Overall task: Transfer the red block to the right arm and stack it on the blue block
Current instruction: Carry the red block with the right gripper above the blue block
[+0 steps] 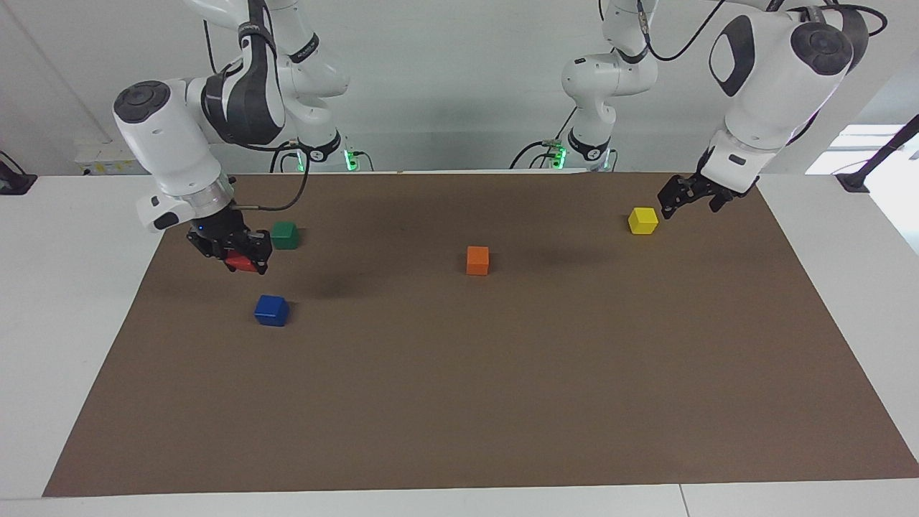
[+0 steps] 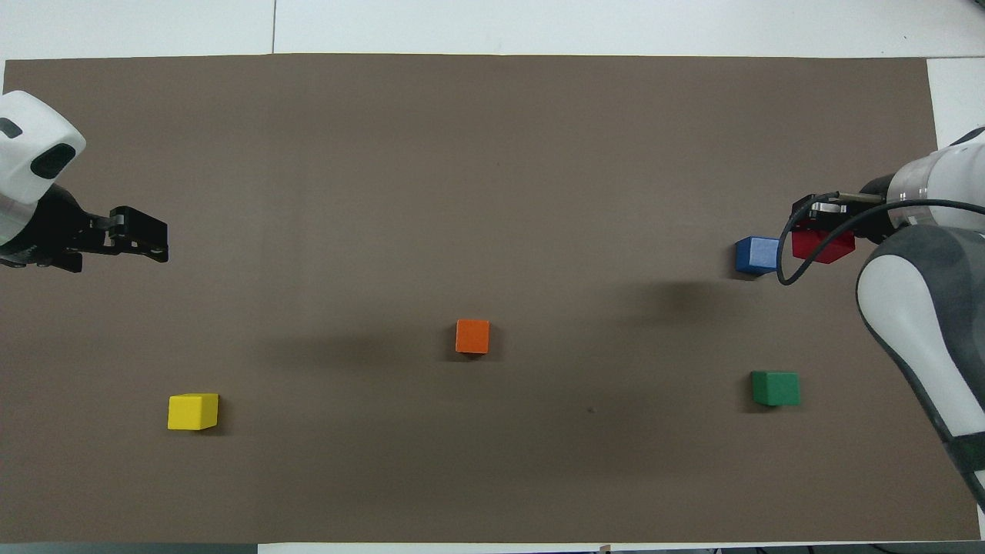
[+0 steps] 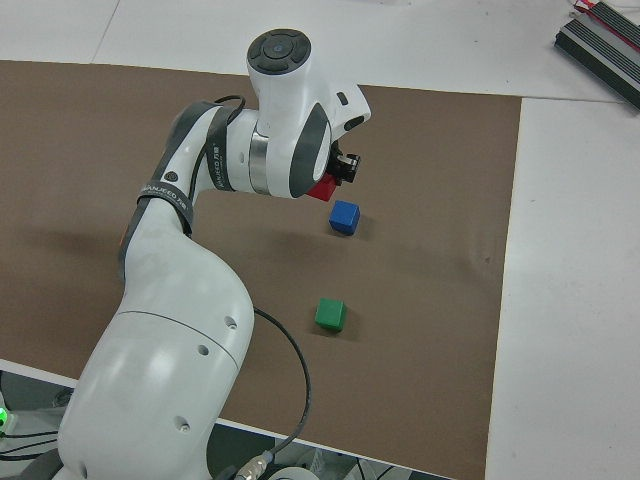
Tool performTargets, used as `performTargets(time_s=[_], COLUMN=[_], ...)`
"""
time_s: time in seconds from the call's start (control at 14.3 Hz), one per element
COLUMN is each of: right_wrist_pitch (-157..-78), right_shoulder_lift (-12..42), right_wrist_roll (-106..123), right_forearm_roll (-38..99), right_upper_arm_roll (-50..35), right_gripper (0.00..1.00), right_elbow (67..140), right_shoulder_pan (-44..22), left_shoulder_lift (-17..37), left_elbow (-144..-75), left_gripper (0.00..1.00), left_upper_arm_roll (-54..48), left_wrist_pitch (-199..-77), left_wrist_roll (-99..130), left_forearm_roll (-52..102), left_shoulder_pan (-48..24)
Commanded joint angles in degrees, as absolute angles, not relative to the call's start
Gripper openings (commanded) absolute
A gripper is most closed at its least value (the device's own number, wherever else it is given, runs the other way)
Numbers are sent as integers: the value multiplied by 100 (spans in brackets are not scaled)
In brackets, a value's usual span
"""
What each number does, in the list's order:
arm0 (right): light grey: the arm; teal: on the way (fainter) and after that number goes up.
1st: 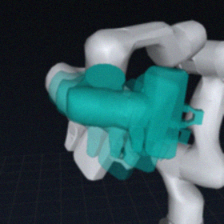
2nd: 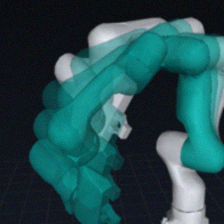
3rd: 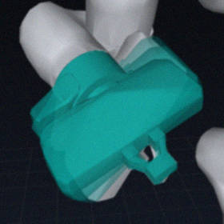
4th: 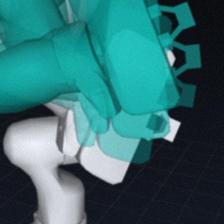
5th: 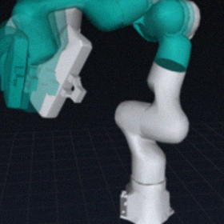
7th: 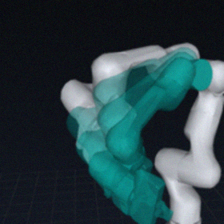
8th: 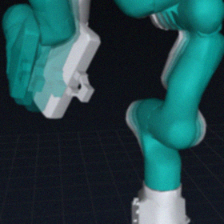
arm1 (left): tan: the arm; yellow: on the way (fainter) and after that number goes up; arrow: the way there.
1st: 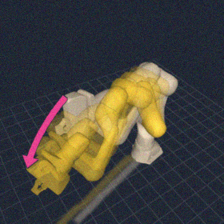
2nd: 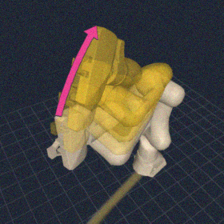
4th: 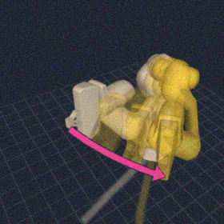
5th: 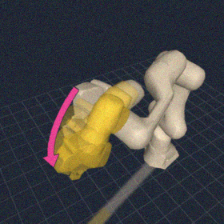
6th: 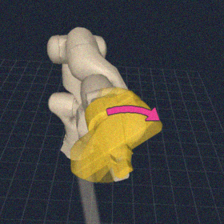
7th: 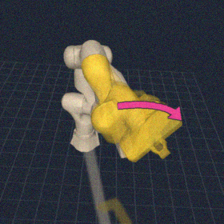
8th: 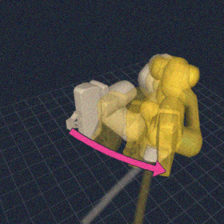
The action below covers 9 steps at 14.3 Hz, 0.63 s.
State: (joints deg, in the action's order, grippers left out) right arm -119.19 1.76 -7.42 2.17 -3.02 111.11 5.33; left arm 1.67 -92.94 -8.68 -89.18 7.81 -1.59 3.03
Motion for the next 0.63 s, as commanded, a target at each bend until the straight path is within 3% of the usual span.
performTargets(time_s=[0.0,0.56], right_wrist_pitch=[-12418,-12665], right_shoulder_lift=[237,334], right_wrist_roll=[-642,-299], right_forearm_roll=[79,-62], right_upper_arm_roll=[-378,-378], right_gripper=[0,0], right_elbow=[11136,11320], right_shoulder_pan=[712,650], left_shoulder_lift=[290,-17], left_elbow=[-8974,-9263], left_gripper=[100,100], left_upper_arm_roll=[-993,-1020], left_wrist_pitch=[-8701,-9095], left_wrist_roll=[721,668], left_forearm_roll=[-290,-229], left_shoulder_pan=[264,352])
